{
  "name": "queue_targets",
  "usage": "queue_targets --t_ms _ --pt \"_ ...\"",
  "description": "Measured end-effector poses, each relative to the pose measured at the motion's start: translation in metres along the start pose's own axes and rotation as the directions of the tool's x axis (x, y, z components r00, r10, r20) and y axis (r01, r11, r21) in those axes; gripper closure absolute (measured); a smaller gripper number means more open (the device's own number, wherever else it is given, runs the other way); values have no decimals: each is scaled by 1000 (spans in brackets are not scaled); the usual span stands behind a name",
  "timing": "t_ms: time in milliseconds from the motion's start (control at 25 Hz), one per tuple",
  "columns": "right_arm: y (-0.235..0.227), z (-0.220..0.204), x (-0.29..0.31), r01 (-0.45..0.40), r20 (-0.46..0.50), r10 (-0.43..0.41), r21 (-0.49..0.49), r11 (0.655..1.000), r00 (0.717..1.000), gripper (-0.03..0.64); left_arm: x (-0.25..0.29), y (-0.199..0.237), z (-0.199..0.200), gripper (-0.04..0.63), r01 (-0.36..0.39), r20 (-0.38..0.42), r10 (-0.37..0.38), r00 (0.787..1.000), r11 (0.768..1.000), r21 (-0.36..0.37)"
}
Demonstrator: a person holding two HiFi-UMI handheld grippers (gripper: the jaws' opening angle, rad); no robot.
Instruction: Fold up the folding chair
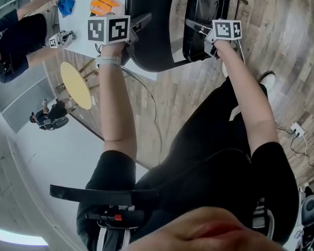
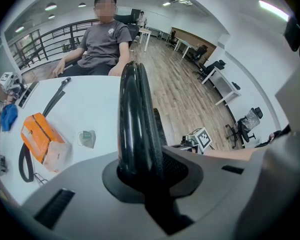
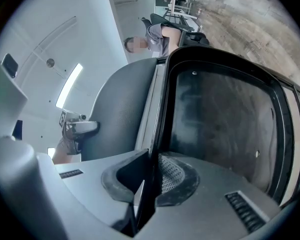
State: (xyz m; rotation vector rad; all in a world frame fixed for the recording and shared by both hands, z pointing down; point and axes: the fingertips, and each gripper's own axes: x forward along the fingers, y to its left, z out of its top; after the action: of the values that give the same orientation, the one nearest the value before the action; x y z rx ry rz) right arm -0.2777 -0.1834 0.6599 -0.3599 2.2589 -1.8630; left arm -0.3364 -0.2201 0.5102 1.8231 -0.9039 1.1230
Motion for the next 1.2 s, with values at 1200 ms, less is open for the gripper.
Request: queue_targets --t_ms 1200 --pt "415 -36 -217 -81 -105 -40 -914 397 994 495 -212 -295 -44 374 82 851 -169 498 986 148"
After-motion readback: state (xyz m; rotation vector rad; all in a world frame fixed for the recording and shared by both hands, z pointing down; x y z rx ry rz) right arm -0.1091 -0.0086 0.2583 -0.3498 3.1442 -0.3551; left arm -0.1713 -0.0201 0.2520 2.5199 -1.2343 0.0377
